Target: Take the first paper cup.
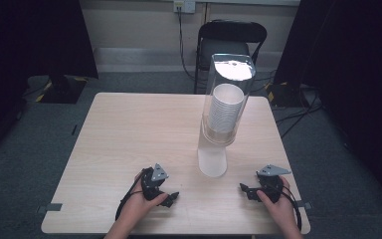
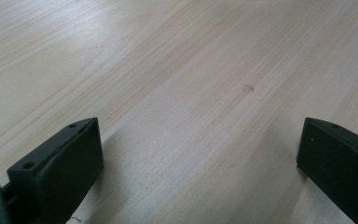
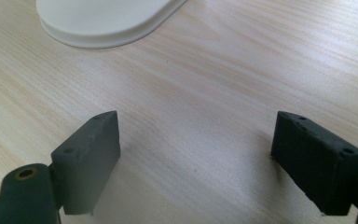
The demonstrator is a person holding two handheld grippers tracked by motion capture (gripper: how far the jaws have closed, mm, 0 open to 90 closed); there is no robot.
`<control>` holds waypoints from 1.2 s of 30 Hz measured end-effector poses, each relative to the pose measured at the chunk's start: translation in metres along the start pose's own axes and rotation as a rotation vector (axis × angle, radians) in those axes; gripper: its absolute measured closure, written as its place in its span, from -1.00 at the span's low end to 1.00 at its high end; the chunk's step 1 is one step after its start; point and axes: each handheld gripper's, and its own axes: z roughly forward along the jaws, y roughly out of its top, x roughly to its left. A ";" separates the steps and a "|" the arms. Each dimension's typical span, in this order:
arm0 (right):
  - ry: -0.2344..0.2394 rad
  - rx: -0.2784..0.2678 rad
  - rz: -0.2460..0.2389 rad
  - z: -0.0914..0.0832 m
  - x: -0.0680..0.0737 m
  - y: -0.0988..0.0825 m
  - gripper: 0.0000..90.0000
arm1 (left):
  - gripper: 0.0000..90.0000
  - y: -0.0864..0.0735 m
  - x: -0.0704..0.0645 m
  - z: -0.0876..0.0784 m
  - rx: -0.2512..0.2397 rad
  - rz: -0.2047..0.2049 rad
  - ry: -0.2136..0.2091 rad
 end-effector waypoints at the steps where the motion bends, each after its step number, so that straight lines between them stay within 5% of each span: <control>1: 0.000 0.000 0.000 0.000 0.000 0.000 -0.67 | -1.00 0.000 0.000 0.000 0.000 0.000 0.000; 14: -0.035 0.003 0.036 0.002 0.006 0.003 -0.68 | -1.00 0.000 0.000 0.000 0.000 0.001 0.001; 20: -0.034 -0.011 0.002 0.006 0.017 0.009 -0.57 | -1.00 0.000 0.000 0.000 0.001 0.002 0.000; 25: 0.007 -0.089 -0.025 0.006 0.032 0.028 -0.53 | -1.00 0.000 0.000 0.000 -0.003 -0.003 0.001; 26: 0.035 -0.159 0.008 0.005 0.035 0.038 -0.53 | -1.00 0.000 0.000 0.000 -0.003 -0.003 0.001; 28: 0.046 -0.207 0.026 0.004 0.038 0.045 -0.52 | -1.00 0.000 0.000 0.000 -0.002 -0.002 0.000; 36: 0.075 -0.336 0.066 0.004 0.043 0.068 -0.48 | -1.00 0.000 0.000 0.000 -0.002 -0.003 0.000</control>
